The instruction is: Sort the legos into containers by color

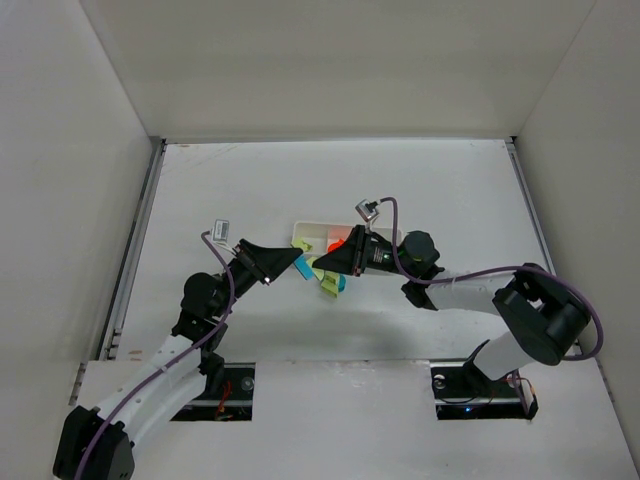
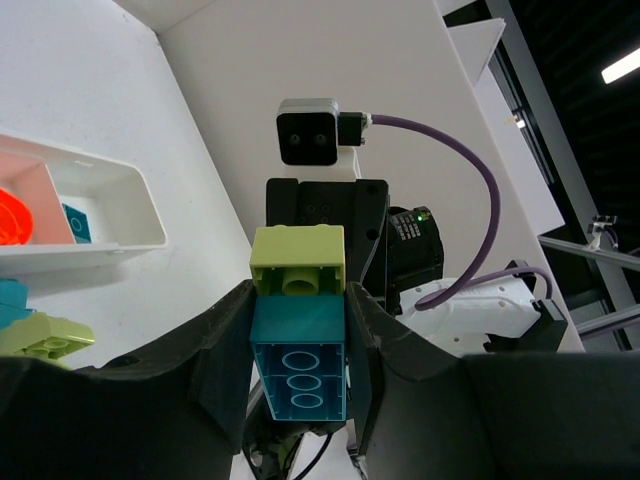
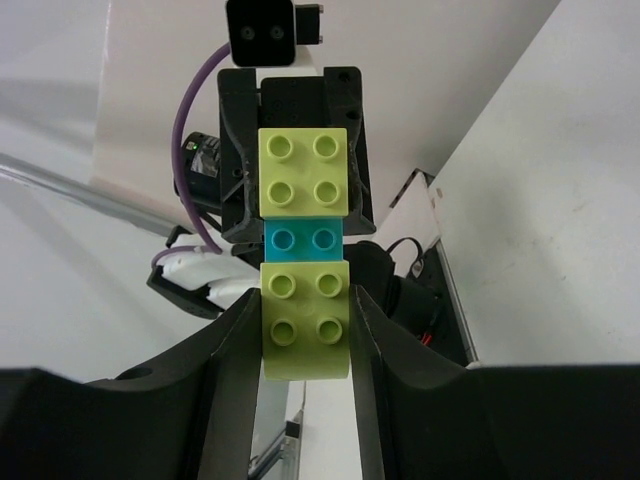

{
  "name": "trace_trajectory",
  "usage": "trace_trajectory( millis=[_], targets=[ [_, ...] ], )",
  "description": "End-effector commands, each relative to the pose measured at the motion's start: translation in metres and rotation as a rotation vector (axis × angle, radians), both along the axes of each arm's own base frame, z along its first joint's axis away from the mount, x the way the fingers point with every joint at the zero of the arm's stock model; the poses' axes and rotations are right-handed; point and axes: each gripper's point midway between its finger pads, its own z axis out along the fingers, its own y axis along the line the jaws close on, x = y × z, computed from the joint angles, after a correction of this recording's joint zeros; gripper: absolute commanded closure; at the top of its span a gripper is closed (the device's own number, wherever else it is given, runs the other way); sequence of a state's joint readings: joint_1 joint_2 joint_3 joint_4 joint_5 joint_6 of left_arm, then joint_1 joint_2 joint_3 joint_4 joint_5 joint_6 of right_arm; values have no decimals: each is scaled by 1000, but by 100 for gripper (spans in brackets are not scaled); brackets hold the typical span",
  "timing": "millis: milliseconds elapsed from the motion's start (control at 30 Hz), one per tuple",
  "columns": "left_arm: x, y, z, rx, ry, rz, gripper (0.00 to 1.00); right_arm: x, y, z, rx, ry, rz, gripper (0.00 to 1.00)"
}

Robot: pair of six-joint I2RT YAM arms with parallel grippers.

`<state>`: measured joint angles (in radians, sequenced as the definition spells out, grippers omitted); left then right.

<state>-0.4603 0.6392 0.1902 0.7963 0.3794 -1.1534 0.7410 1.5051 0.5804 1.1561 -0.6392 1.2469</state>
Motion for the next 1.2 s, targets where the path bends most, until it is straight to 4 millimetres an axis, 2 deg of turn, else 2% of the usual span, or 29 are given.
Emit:
trace_trajectory(
  millis=[0, 300, 467, 600, 767, 900, 1033, 1167],
  targets=[
    [-4, 1, 15, -23, -63, -8, 75, -8, -3, 26, 82, -90, 19, 70],
    [0, 4, 10, 6, -50, 12, 50, 8, -8, 16, 37, -84, -61, 71],
    [1, 5, 5, 22, -45, 27, 48, 12, -7, 19, 25, -95, -88, 71],
    [1, 5, 2, 36, -45, 36, 50, 16, -7, 18, 12, -91, -104, 71],
    [1, 4, 1, 51, -49, 44, 56, 22, -5, 12, -15, -86, -126, 70],
    [2, 1, -1, 61, -50, 43, 66, 21, -2, 10, -23, -82, -120, 70],
    [1, 0, 0, 70, -64, 42, 80, 20, -2, 12, -19, -80, -119, 70],
    [0, 3, 1, 78, -66, 46, 89, 23, -9, 12, -25, -83, -136, 70]
  ],
)
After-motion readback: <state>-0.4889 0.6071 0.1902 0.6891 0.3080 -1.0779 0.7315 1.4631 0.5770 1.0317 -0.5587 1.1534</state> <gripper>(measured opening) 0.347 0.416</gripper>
